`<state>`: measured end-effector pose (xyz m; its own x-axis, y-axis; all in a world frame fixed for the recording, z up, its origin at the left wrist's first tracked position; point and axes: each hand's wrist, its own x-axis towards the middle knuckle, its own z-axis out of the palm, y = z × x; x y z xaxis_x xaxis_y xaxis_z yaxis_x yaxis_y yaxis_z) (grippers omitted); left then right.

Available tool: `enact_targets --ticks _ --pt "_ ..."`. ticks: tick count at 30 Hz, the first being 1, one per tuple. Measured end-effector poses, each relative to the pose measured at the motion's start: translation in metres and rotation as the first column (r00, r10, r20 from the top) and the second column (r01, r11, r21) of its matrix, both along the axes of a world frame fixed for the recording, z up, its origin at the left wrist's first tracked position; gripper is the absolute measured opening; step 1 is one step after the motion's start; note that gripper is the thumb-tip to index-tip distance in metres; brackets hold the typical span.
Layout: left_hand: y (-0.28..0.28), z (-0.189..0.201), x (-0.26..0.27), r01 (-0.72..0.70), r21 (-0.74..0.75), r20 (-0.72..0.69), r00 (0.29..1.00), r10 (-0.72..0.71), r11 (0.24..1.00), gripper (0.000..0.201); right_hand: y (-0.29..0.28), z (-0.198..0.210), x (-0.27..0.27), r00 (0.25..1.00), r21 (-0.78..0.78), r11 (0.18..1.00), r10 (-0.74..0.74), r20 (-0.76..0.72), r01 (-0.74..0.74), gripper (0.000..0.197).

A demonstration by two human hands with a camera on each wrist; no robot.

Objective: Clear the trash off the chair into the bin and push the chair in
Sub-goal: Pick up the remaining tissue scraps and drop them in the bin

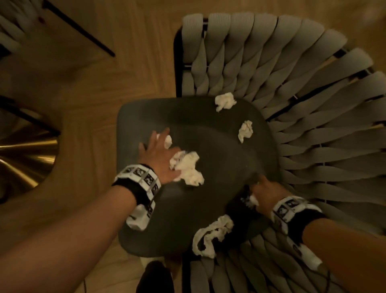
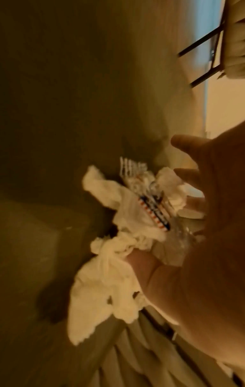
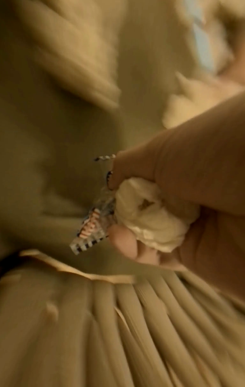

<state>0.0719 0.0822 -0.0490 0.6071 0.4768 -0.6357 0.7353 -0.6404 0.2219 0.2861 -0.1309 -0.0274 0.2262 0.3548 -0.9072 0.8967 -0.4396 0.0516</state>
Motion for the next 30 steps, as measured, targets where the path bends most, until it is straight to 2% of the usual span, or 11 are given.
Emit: enact_targets --ticks 2,4,8,13,15,17,19,22,24,28,30 --pt "-0.019 -0.014 -0.003 0.010 0.034 0.026 1.000 -0.011 0.999 0.066 0.020 0.018 0.021 0.993 0.148 0.983 -0.114 0.025 0.109 0.043" --pt "-0.030 -0.020 -0.007 -0.039 0.066 0.091 0.995 0.033 0.997 0.064 0.041 0.030 0.042 0.988 0.305 0.943 -0.149 0.037 0.131 0.039" --pt "-0.037 -0.022 -0.008 -0.140 -0.027 0.149 0.978 0.142 0.990 0.062 0.088 0.021 0.068 0.983 0.512 0.845 -0.184 0.014 0.151 0.037" --pt "-0.035 -0.005 -0.015 -0.226 -0.093 0.297 0.923 0.243 0.970 0.064 0.120 -0.029 0.062 0.998 0.447 0.894 -0.002 0.056 -0.023 0.050" --pt "-0.042 0.002 -0.016 -0.168 -0.060 0.383 0.906 0.178 0.984 0.063 0.122 -0.042 0.057 0.994 0.448 0.890 0.053 0.099 -0.092 0.054" --pt "-0.055 0.007 -0.011 -0.065 -0.041 0.421 0.904 0.076 0.997 0.060 0.117 -0.045 0.057 0.996 0.454 0.888 0.045 0.072 -0.073 0.050" --pt "-0.071 0.003 0.002 0.060 -0.019 0.380 0.924 -0.049 0.998 0.056 0.112 -0.039 0.061 1.000 0.516 0.856 0.005 0.019 -0.014 0.036" --pt "-0.092 -0.011 0.025 0.198 -0.022 0.185 0.964 -0.191 0.980 0.058 0.113 -0.019 0.071 1.000 0.658 0.753 -0.023 -0.014 0.026 0.020" --pt "-0.096 -0.018 0.033 0.211 -0.045 0.054 0.977 -0.208 0.976 0.063 0.126 -0.007 0.079 1.000 0.694 0.720 0.003 0.003 -0.004 0.023" --pt "-0.100 -0.025 0.028 0.175 0.026 0.043 0.983 -0.176 0.984 0.066 0.169 -0.010 0.085 0.991 0.664 0.738 0.128 0.040 -0.122 0.042" --pt "-0.104 -0.028 0.025 0.162 -0.014 0.032 0.986 -0.161 0.987 0.068 0.185 -0.026 0.080 0.984 0.635 0.758 0.176 0.021 -0.150 0.045"
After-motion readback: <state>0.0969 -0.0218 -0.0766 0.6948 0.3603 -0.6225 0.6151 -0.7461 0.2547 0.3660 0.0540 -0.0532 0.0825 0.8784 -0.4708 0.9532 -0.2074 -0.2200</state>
